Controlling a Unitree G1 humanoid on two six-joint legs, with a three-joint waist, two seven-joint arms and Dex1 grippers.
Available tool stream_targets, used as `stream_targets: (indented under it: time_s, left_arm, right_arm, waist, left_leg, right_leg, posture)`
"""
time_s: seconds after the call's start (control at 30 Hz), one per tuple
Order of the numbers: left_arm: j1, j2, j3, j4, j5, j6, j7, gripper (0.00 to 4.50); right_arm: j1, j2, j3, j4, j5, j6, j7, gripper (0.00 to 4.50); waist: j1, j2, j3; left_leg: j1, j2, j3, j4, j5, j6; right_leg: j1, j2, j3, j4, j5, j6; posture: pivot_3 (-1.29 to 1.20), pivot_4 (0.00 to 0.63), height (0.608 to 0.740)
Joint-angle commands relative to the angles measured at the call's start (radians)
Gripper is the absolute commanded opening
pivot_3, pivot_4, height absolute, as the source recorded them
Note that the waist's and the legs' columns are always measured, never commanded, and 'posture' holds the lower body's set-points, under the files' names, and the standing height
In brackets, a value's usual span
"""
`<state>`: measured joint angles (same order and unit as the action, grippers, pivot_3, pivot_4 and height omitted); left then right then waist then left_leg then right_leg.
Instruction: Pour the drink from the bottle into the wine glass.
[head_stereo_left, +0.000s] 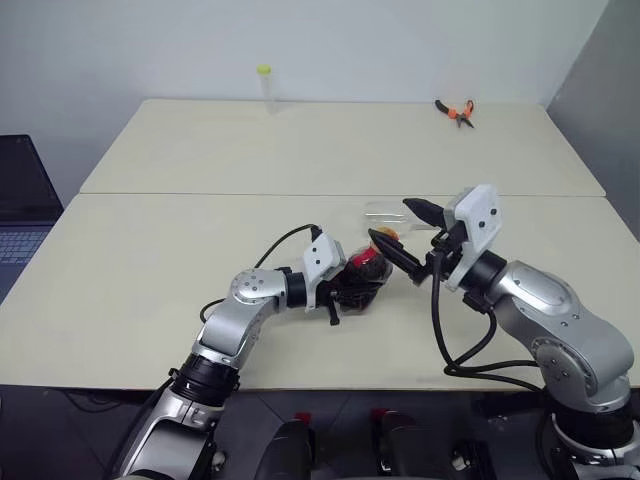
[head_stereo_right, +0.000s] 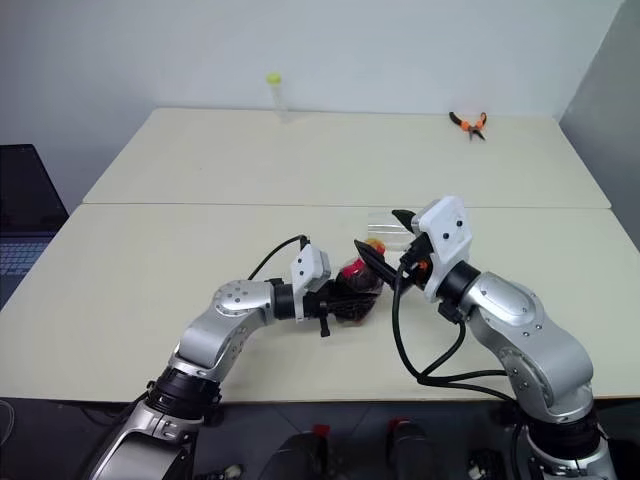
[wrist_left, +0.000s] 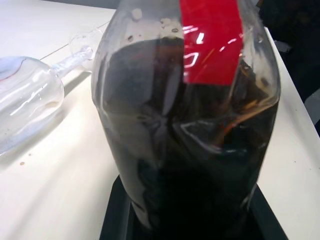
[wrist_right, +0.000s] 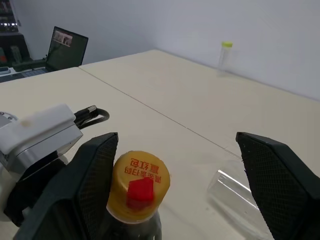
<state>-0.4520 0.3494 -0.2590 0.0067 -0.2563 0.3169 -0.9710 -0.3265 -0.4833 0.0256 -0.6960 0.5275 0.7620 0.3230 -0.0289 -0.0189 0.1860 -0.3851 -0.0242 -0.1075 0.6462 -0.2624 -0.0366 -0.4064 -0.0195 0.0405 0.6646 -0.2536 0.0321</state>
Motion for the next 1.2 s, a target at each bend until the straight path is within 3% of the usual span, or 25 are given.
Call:
stream_targets:
  time_s: [0.03, 0.23, 0.4, 0.6, 0.77, 1.0, 1.2]
  left_arm:
    - [-0.011, -0.004, 0.015, -0.041, -0.016, -0.031, -0.006, 0.71]
    - [-0.008, -0.003, 0.019, -0.039, -0.015, -0.034, -0.008, 0.69]
    - [-0.008, -0.002, 0.020, -0.037, -0.015, -0.037, -0.010, 0.68]
    - [-0.012, -0.005, 0.018, -0.033, -0.014, -0.041, -0.010, 0.68]
    - [-0.010, -0.005, 0.016, -0.034, -0.014, -0.041, -0.010, 0.68]
    - [-0.009, -0.004, 0.016, -0.039, -0.015, -0.038, -0.007, 0.68]
    - [-0.004, -0.003, 0.019, -0.042, -0.013, -0.036, -0.005, 0.68]
  right_arm:
    - [0.028, -0.034, -0.076, -0.001, -0.018, -0.002, -0.003, 4.02]
    - [0.113, -0.129, -0.163, -0.016, 0.027, 0.008, 0.079, 4.02]
    - [0.141, -0.204, -0.202, -0.080, 0.174, 0.058, 0.191, 4.02]
    - [0.007, -0.079, -0.122, -0.100, 0.230, 0.098, 0.059, 4.02]
    - [-0.073, -0.007, -0.030, -0.036, 0.117, 0.094, -0.037, 4.02]
    - [-0.047, -0.049, -0.049, 0.013, 0.051, 0.074, -0.015, 4.02]
    - [0.039, -0.130, -0.163, -0.014, 0.148, 0.101, 0.074, 4.02]
  waist:
    - [0.000, 0.000, 0.000]
    - [0.001, 0.000, 0.000]
    - [-0.004, 0.000, 0.000]
    - [-0.004, 0.000, 0.000]
    - [-0.001, 0.000, 0.000]
    - [0.000, 0.000, 0.000]
    - [0.001, 0.000, 0.000]
  left_leg:
    - [0.000, 0.000, 0.000, 0.000, 0.000, 0.000]
    - [0.000, 0.000, 0.000, 0.000, 0.000, 0.000]
    - [0.001, 0.000, 0.002, 0.000, 0.000, 0.000]
    - [0.002, 0.002, 0.001, 0.000, 0.000, 0.000]
    - [0.002, 0.001, 0.001, 0.000, 0.001, 0.001]
    - [0.001, -0.001, 0.001, 0.000, 0.001, 0.001]
    - [0.000, -0.001, 0.001, -0.001, 0.001, 0.001]
  right_leg:
    - [0.000, 0.000, 0.000, 0.000, 0.000, 0.000]
    - [0.000, 0.000, 0.000, 0.000, 0.000, 0.000]
    - [0.001, 0.000, 0.001, 0.000, 0.000, 0.000]
    - [0.001, 0.001, 0.000, 0.001, -0.001, 0.002]
    - [0.002, 0.001, 0.000, 0.001, 0.000, 0.003]
    - [0.001, 0.000, 0.000, 0.000, 0.002, 0.000]
    - [0.001, 0.000, 0.000, -0.001, 0.002, 0.000]
  posture:
    - [0.00, 0.150, 0.740]
    - [0.00, 0.150, 0.740]
    - [0.00, 0.150, 0.740]
    - [0.00, 0.150, 0.740]
    - [0.00, 0.150, 0.740]
    - [0.00, 0.150, 0.740]
    - [0.00, 0.150, 0.740]
